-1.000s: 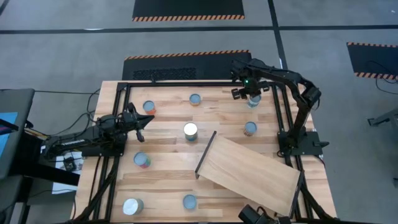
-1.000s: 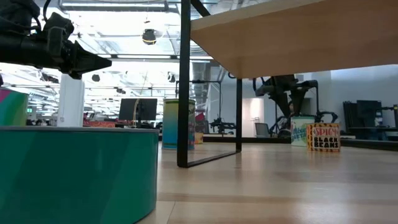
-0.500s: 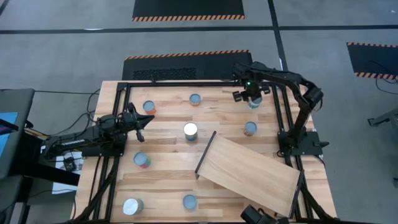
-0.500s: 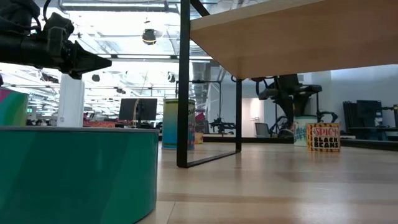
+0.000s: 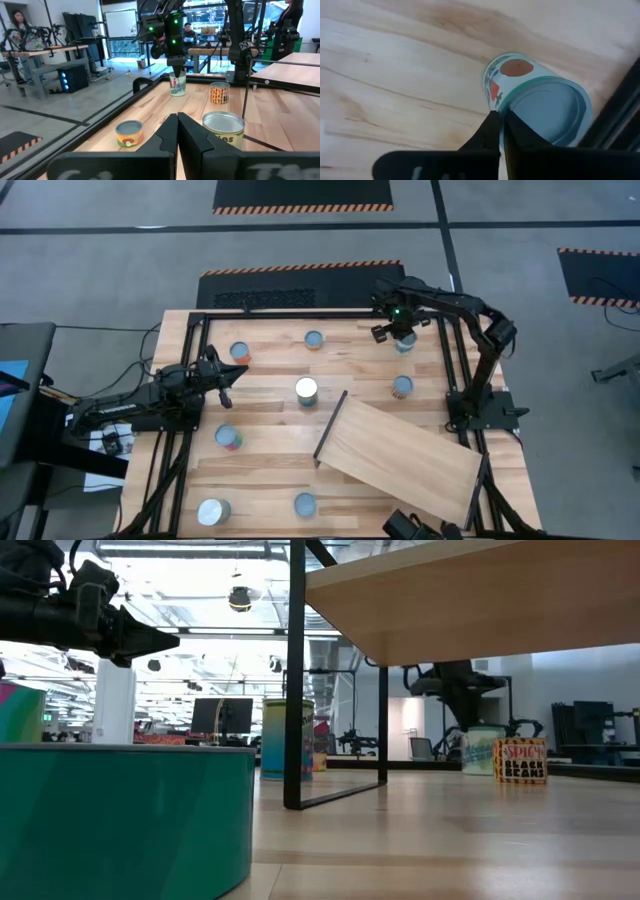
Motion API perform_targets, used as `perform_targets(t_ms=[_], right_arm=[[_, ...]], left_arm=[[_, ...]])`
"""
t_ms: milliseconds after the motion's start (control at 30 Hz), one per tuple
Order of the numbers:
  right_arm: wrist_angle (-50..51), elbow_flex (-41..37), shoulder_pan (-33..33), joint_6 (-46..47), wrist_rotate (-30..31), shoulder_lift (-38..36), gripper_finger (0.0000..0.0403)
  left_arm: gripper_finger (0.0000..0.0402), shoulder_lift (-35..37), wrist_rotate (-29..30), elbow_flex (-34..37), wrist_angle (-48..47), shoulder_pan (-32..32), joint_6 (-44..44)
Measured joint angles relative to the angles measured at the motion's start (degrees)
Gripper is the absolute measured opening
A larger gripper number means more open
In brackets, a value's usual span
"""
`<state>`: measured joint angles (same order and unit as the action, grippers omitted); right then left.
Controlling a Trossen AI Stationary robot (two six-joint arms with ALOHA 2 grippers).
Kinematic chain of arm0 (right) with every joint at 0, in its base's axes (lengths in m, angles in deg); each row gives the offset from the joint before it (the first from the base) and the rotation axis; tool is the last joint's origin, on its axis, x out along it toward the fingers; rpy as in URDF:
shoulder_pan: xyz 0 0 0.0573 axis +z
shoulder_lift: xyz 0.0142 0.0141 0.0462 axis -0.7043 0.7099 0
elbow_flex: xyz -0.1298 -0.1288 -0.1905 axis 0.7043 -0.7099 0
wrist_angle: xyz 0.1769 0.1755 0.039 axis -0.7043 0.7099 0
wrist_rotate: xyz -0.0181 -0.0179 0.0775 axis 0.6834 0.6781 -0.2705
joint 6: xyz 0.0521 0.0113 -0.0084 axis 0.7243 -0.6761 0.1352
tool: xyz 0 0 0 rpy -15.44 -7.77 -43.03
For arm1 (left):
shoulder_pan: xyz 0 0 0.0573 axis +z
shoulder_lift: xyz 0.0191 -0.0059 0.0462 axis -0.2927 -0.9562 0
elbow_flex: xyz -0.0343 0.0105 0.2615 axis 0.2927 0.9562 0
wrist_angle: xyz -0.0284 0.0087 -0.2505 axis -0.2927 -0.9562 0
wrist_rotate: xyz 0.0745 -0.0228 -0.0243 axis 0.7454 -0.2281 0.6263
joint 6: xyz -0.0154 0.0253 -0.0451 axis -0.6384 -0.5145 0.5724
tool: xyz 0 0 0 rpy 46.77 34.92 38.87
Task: Pick and place cans onto a shelf
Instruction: Put the canned mixed vegetables on the shelf
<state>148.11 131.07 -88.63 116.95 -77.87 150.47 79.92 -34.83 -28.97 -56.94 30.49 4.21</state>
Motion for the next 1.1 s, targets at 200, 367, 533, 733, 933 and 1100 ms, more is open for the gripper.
perform_targets(t_ms=[200, 367, 533, 733, 933, 1100], right_arm=[[1.5, 2.3, 1.1, -0.9, 0.1, 0.0, 0.0026], [4.6, 5.5, 2.1, -1.9, 0.4, 0.0, 0.0016], [8.4, 11.1, 4.7, -3.5, 0.7, 0.0, 0.0019], [14.4, 21.1, 9.9, -3.9, 5.6, -0.1, 0.0015], [18.4, 28.7, 17.6, -3.9, 9.1, -2.3, 0.0017], [19.0, 29.5, 25.1, -2.5, 9.7, -7.3, 0.0014]], left_arm=[[0.0000, 0.0, 0.0, 0.0, 0.0, 0.0, 0.0], [0.0000, 0.0, 0.0, 0.0, 0.0, 0.0, 0.0], [0.0000, 0.0, 0.0, 0.0, 0.0, 0.0, 0.0], [0.0000, 0.0, 0.0, 0.0, 0.0, 0.0, 0.0], [0.0000, 0.0, 0.0, 0.0, 0.0, 0.0, 0.0], [0.0000, 0.0, 0.0, 0.0, 0.0, 0.0, 0.0]])
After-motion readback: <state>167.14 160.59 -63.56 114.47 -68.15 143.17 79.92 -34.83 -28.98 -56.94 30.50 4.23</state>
